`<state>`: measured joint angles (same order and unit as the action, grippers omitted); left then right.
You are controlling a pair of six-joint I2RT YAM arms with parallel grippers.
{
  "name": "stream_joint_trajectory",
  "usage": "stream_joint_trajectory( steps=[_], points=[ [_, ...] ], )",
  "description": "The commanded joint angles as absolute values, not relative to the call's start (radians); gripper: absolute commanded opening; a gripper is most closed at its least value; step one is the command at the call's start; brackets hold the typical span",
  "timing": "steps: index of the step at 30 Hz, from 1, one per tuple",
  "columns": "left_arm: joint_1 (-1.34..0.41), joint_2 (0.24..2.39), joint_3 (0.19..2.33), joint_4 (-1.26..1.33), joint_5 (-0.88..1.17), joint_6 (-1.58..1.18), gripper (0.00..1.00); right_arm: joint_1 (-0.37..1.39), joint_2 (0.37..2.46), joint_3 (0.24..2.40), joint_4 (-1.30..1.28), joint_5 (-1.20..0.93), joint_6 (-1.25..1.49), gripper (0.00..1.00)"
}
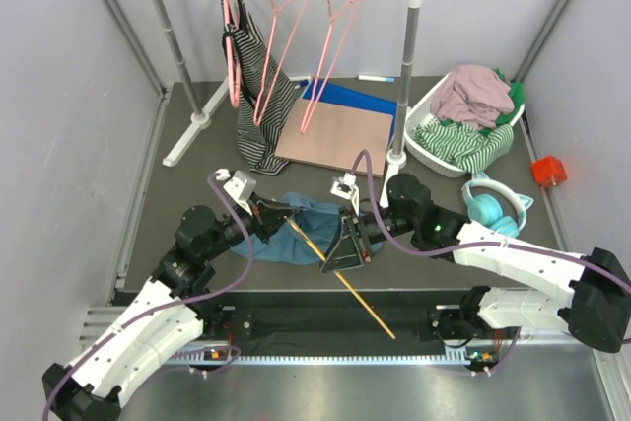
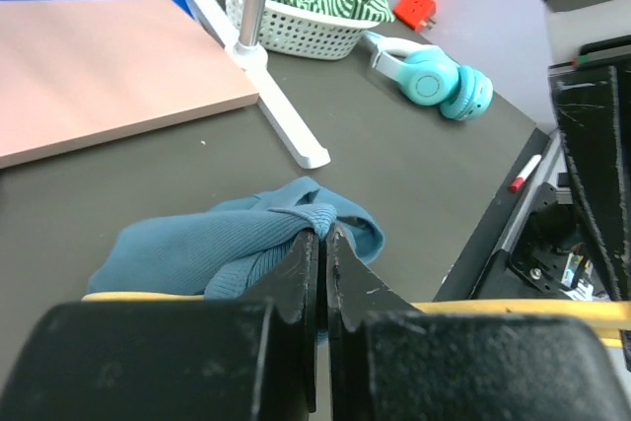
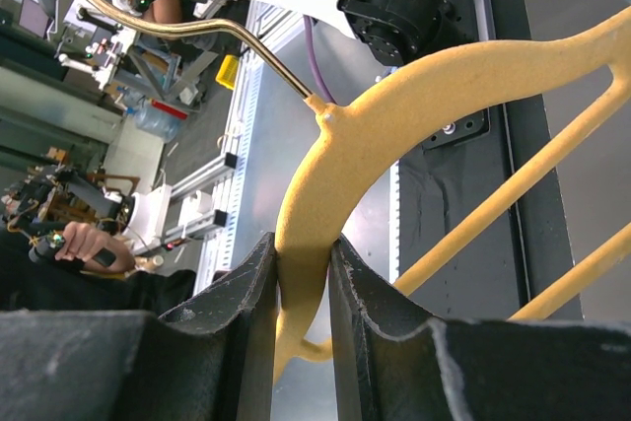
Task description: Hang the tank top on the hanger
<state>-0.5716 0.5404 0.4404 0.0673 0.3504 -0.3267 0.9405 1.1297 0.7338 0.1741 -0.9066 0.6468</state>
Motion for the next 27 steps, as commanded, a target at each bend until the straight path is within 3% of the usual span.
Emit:
stream_joint_trajectory(
  steps=[1,2,3,5,7,8,10,19,24,27],
  points=[
    [-0.571,0.523,0.476,0.132,0.384,-0.333,0.04,0.956,1.118,0.746,0.248,-0.917,0.62,0.0],
    [-0.571,0.523,0.476,0.129,0.383,-0.33,0.09,0.957,1.117,0.744,0.252,-0.917,0.62,0.0],
    [-0.571,0.528,0.476,0.127,0.383,-0.33,0.21,0.956,1.108,0.742,0.255,-0.917,0.621,0.0],
    [-0.571,0.523,0.48,0.124,0.379,-0.334,0.58,0.956,1.097,0.738,0.261,-0.914,0.621,0.0],
    [-0.571,0.511,0.489,0.12,0.37,-0.333,0.7,0.956,1.092,0.736,0.27,-0.91,0.626,0.0],
    [-0.572,0.505,0.492,0.112,0.356,-0.331,0.81,0.956,1.089,0.732,0.275,-0.907,0.627,0.0],
    [-0.572,0.482,0.503,0.103,0.345,-0.328,0.89,0.956,1.088,0.73,0.284,-0.907,0.627,0.0],
    [-0.572,0.339,0.499,0.017,0.175,-0.318,0.95,0.954,1.095,0.721,0.341,-0.893,0.646,0.0],
    [-0.571,0.256,0.485,-0.064,0.022,-0.324,0.9,0.954,1.092,0.729,0.35,-0.884,0.646,0.0],
    [-0.571,0.242,0.471,-0.049,0.046,-0.327,0.89,0.951,1.092,0.73,0.36,-0.881,0.658,0.0]
  ],
)
